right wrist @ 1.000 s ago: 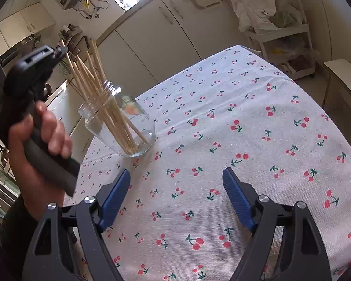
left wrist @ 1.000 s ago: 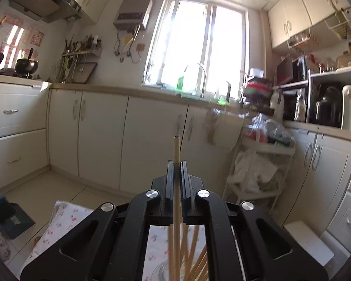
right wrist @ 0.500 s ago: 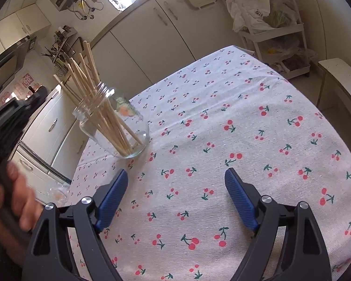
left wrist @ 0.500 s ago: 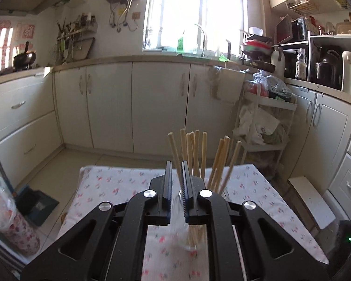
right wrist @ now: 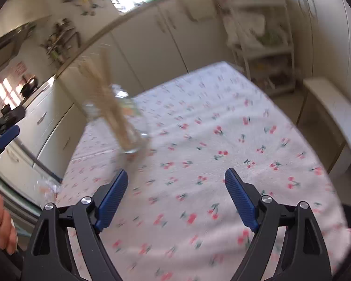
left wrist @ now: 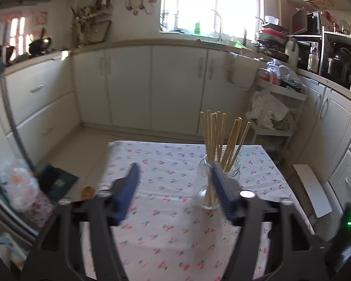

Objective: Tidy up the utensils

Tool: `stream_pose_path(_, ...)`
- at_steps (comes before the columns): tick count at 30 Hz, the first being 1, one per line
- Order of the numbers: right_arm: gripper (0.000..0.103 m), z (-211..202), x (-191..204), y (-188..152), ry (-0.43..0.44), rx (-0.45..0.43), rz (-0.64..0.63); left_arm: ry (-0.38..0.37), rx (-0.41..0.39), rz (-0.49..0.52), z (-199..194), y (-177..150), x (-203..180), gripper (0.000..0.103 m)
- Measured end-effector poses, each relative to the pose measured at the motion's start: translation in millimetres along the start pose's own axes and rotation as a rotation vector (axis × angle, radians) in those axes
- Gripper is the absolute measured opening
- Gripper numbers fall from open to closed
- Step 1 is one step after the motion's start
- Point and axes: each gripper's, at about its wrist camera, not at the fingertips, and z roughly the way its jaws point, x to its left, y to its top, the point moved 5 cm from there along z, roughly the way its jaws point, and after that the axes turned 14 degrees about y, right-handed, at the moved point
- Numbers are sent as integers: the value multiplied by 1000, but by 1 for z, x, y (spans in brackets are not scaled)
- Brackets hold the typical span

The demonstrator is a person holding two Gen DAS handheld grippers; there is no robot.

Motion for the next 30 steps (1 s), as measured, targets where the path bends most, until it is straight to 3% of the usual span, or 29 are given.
stream_pose_path(3,88,-44,38,7,-4,-44,-68,26,15,23,-27,-4,10,83)
stream_pose_path(9,92,-123,96,16,-5,-104,-103,33,50,28,-84,-16,33,91)
stream_pose_path(16,96,-181,148,-12,-34,-105,-108,45,65,-20,-153,-27,74,95)
stream_pose_path(20,96,-198,161,-42,-69,-64,-106,84,101,-20,-184,-41,90,95)
stream_pose_path(25,96,-207,170,-72,-75,13,-115,62,132,-47,-220,-60,108,95)
stream_pose_path(30,96,-227,186,-79,-71,-9,-153,61,154,-47,-243,-73,122,95)
